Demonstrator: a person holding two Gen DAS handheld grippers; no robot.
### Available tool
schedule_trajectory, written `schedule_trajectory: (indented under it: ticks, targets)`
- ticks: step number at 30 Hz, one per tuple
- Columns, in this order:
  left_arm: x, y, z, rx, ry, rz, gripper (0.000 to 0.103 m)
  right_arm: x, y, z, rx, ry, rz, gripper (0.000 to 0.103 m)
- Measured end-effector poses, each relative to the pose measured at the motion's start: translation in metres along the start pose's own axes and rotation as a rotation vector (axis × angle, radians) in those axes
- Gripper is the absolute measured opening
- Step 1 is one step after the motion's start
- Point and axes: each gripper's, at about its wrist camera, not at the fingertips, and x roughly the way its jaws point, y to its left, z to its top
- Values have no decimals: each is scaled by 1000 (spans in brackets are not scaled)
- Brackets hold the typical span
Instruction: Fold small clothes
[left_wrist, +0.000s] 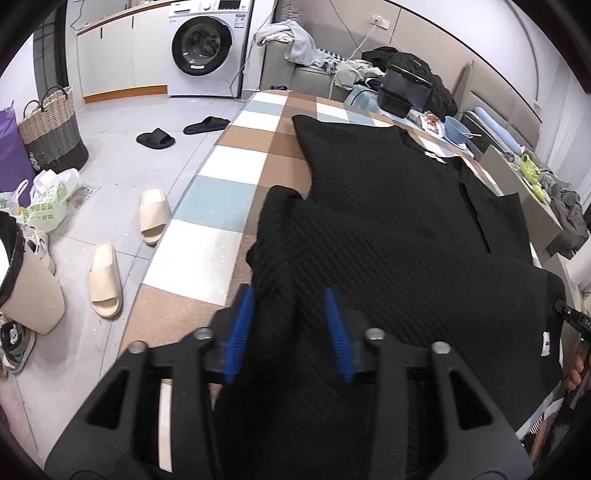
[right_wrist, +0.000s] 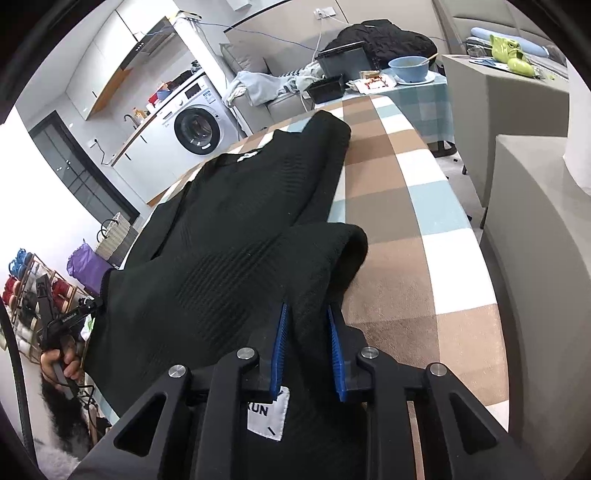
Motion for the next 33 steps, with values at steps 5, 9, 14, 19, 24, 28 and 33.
schedule_trajectory:
  ticks: [5, 9, 14, 19, 24, 28, 33]
  targets:
    - [10, 5, 6, -33, 27, 5, 40, -1, -1, -3, 3, 2, 5, 24]
    - [11, 5, 9, -43, 9, -24, 5, -1, 1, -5, -10, 3, 2, 22]
    - [-17, 3, 15, -44, -101, -70, 4, -11, 8, -3, -49, -68, 14, 5]
    - [-41, -1, 42, -45, -179, -103, 4, -44, 11, 19, -36, -203, 70, 4]
    - [-20, -10, 89, -26, -179, -101, 4, -37, 17, 63, 15, -246, 45, 4]
    - [20, -16, 107, -4, -104, -74, 5, 3, 10, 87, 67, -182, -57, 4]
    - [44, -9, 94, -16, -19, -74, 16, 36, -5, 82, 100, -52, -122, 27]
